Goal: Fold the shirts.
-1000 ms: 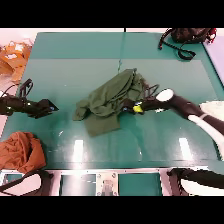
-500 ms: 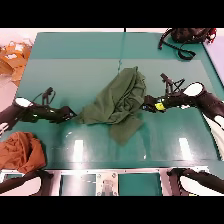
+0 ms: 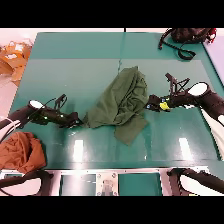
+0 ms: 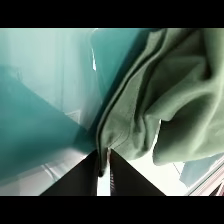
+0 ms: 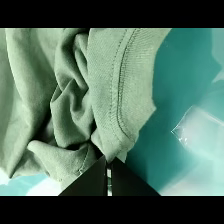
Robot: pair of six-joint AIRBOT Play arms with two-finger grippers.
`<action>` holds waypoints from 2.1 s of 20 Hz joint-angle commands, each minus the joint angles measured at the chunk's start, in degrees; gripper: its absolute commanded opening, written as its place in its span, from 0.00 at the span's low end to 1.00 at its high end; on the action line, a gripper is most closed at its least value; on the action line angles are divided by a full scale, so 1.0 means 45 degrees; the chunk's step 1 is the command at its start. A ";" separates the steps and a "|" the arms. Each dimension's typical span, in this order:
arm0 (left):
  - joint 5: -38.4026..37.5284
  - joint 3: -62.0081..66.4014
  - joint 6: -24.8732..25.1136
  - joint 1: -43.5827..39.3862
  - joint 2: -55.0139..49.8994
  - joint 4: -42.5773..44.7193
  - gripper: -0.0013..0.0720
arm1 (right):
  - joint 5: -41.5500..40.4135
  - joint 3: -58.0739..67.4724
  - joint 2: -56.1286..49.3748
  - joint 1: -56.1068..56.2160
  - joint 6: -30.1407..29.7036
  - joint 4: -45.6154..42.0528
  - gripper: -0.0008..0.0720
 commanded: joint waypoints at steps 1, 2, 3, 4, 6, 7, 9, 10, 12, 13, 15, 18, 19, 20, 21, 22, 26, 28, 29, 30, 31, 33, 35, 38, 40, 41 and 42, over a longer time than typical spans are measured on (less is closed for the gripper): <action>-0.0539 0.0039 0.0301 -0.0049 -0.0068 -0.0117 0.17 | -0.0063 0.0039 0.0010 -0.0024 -0.0058 -0.0010 0.05; -0.0617 -0.0015 0.0335 -0.0049 -0.0068 -0.0049 0.09 | -0.0063 0.0102 0.0015 -0.0029 -0.0058 -0.0015 0.05; -0.0690 -0.0024 0.0529 -0.0049 -0.0068 -0.0034 0.05 | -0.0053 0.0199 0.0024 -0.0107 -0.0058 -0.0010 0.05; -0.0806 -0.0010 0.0627 -0.0049 -0.0063 -0.0029 0.05 | -0.0039 0.0335 0.0034 -0.0165 -0.0058 -0.0019 0.05; -0.1200 0.0277 0.0656 0.0068 -0.0024 -0.0053 0.05 | 0.0495 0.0976 0.0058 -0.0539 -0.0053 -0.0015 0.05; -0.1749 0.0738 0.0656 0.0277 0.0053 -0.0049 0.05 | 0.0986 0.1506 0.0141 -0.0874 -0.0053 -0.0015 0.05; -0.2531 0.2016 0.0437 0.0937 0.1010 -0.0044 0.05 | 0.2195 0.3075 0.0505 -0.1705 -0.0044 -0.0010 0.05; -0.2608 0.2846 0.0185 0.1311 0.1768 -0.0049 0.05 | 0.2662 0.4041 0.0835 -0.2181 0.0005 -0.0010 0.05; -0.2555 0.5047 -0.0447 0.2074 0.3682 -0.0083 0.05 | 0.3026 0.5984 0.1559 -0.2919 0.0262 0.0000 0.05; -0.2307 0.6431 -0.0612 0.2351 0.4697 -0.0078 0.05 | 0.3041 0.7038 0.2006 -0.3293 0.0437 0.0000 0.05; -0.1205 0.9292 -0.0913 0.2696 0.6441 -0.0053 0.05 | 0.2890 0.9005 0.2846 -0.3847 0.0729 -0.0005 0.05; 0.0301 1.3566 -0.1365 0.2710 0.7820 0.0908 0.05 | 0.1826 1.1453 0.3983 -0.4692 0.1277 -0.0015 0.05; 0.0291 1.4863 -0.1661 0.2710 0.7912 0.1481 0.05 | 0.1404 1.2060 0.4284 -0.5061 0.1540 -0.0019 0.05; 0.0126 1.6232 -0.2016 0.2710 0.7907 0.2171 0.05 | 0.1030 1.2653 0.4546 -0.5537 0.1768 -0.0015 0.05; 0.0112 1.7233 -0.2341 0.2710 0.7907 0.2987 0.05 | 0.0767 1.3100 0.4736 -0.5911 0.1773 -0.0015 0.05; 0.0204 1.7937 -0.2603 0.2710 0.7907 0.3832 0.05 | 0.0520 1.3444 0.4901 -0.6261 0.1768 -0.0015 0.05; -0.0083 1.7685 -0.3215 0.2715 0.7878 0.6052 0.05 | 0.0282 1.3527 0.5013 -0.6596 0.1768 -0.0010 0.05; -0.0189 1.6296 -0.3220 0.2710 0.7587 0.6173 0.05 | 0.0277 1.2794 0.4867 -0.6581 0.1768 0.0170 0.05; -0.0209 1.5582 -0.3225 0.2710 0.7300 0.6169 0.05 | 0.0272 1.2104 0.4765 -0.6581 0.1715 0.0486 0.05; -0.0228 1.4795 -0.3215 0.2710 0.6868 0.5989 0.05 | 0.0257 1.1283 0.4668 -0.6581 0.1525 0.0826 0.05; -0.0248 1.4076 -0.3143 0.2710 0.6353 0.5673 0.05 | 0.0204 1.0210 0.4537 -0.6552 0.1093 0.1311 0.05; -0.0238 1.2677 -0.1851 0.2681 0.4979 0.4308 0.05 | -0.0296 0.7893 0.4104 -0.5863 0.0228 0.2011 0.05; 0.0228 1.1652 -0.0301 0.2283 0.3099 0.3079 0.05 | -0.1593 0.5387 0.3225 -0.4546 -0.0486 0.2001 0.05; 0.1345 1.1380 0.0384 0.1326 -0.0355 0.2181 0.05 | -0.4333 0.3021 0.0656 -0.2909 -0.1059 0.2006 0.05; 0.2453 1.1380 0.0835 0.0704 -0.2317 0.1069 0.05 | -0.5231 0.3031 -0.1661 -0.2395 -0.1059 0.2016 0.05; 0.2929 1.1390 0.0928 0.0418 -0.3079 0.0787 0.05 | -0.5411 0.3240 -0.2701 -0.2297 -0.1054 0.2016 0.05; 0.3424 1.1414 0.0942 0.0155 -0.3730 0.0777 0.05 | -0.5425 0.3570 -0.3735 -0.2249 -0.1054 0.2123 0.05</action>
